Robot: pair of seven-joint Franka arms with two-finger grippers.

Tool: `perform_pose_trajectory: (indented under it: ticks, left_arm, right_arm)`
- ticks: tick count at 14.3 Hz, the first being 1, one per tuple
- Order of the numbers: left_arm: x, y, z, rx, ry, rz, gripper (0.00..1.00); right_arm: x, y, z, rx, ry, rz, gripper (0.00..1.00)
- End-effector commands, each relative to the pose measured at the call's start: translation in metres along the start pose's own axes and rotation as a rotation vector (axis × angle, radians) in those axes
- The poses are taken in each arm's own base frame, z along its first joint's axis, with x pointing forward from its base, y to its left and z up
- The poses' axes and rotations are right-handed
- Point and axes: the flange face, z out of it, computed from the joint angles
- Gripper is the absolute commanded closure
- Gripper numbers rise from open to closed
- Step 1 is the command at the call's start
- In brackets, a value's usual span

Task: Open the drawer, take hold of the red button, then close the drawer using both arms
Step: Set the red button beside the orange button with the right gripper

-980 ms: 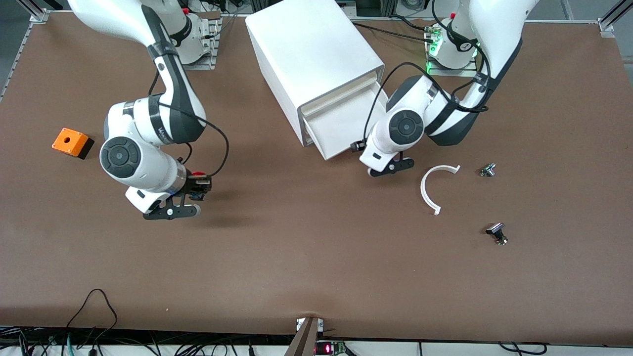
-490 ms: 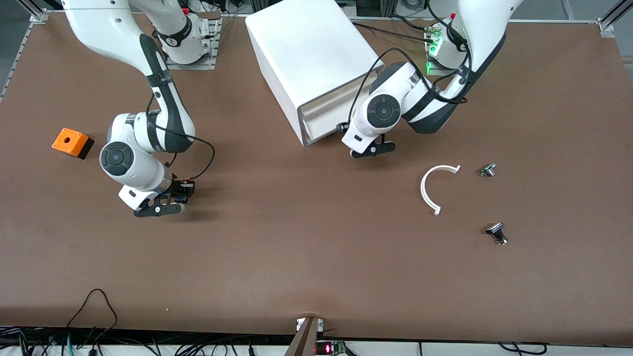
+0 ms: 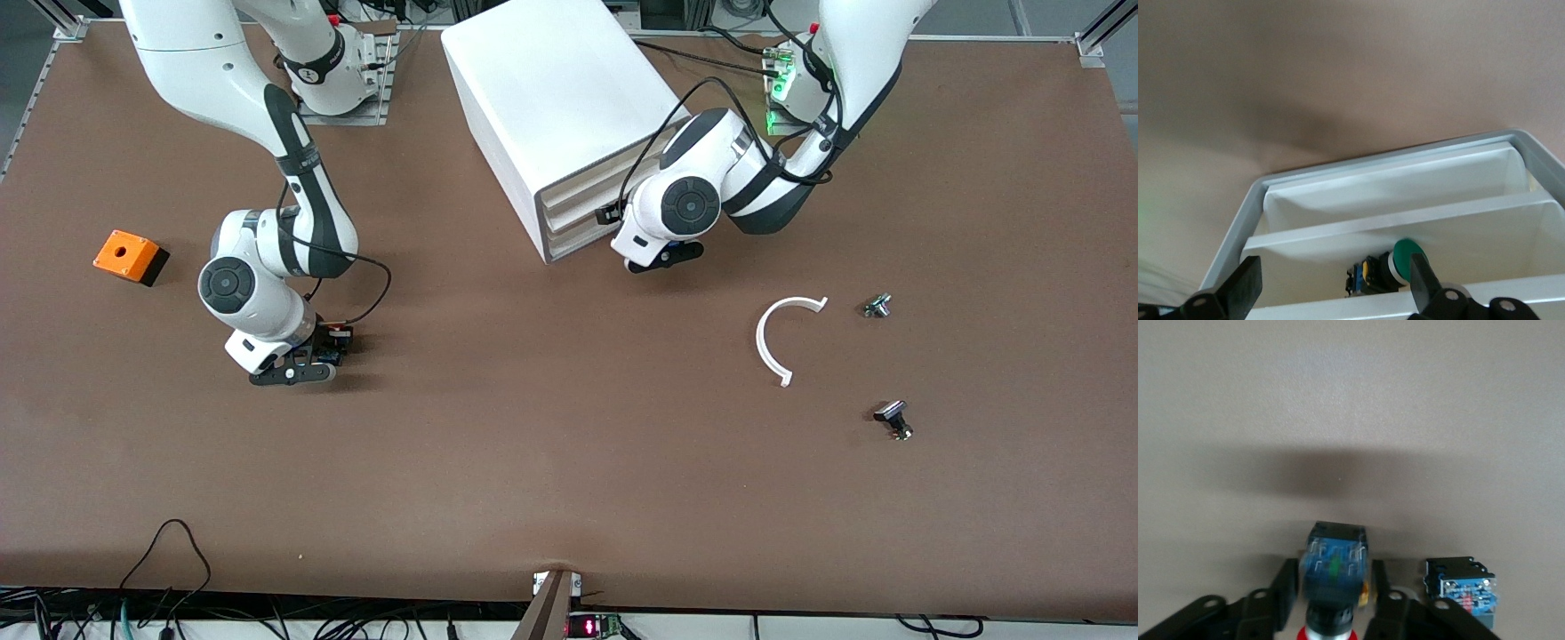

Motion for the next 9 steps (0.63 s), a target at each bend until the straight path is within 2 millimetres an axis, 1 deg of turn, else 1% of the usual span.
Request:
perform_pose_trajectory:
  ticks: [1,2,5,6,7,8,9]
  left_arm:
    - [-0.012,-0.001,0.0,-0.002,-0.057,-0.002,0.02]
    - [-0.011,-0.002,0.0,-0.002,-0.058,0.006,0.02]
    - [-0.008,-0.002,-0.003,-0.008,-0.055,0.026,0.02]
    - [-0.008,-0.002,-0.005,-0.01,-0.052,0.027,0.02]
    - [-0.007,-0.002,-0.007,-0.013,-0.047,0.026,0.02]
    - [-0.005,-0.003,-0.011,-0.013,-0.038,0.026,0.02]
    - [-0.001,-0.003,-0.02,-0.027,-0.025,0.022,0.02]
  right_arm:
    - [0.007,-0.001,-0.026,0.046,0.042,0.019,0.0]
    - [0.01,-0.001,-0.04,0.051,0.065,0.011,0.0]
    - [0.019,0.02,-0.089,0.05,0.151,-0.093,0.0]
    - [0.021,0.029,-0.102,0.048,0.172,-0.086,0.0]
    - [0.022,0.034,-0.118,0.052,0.198,-0.081,0.0]
    - [0.02,0.034,-0.135,0.063,0.21,-0.081,0.0]
    - [0.016,0.036,-0.152,0.081,0.201,-0.072,0.0]
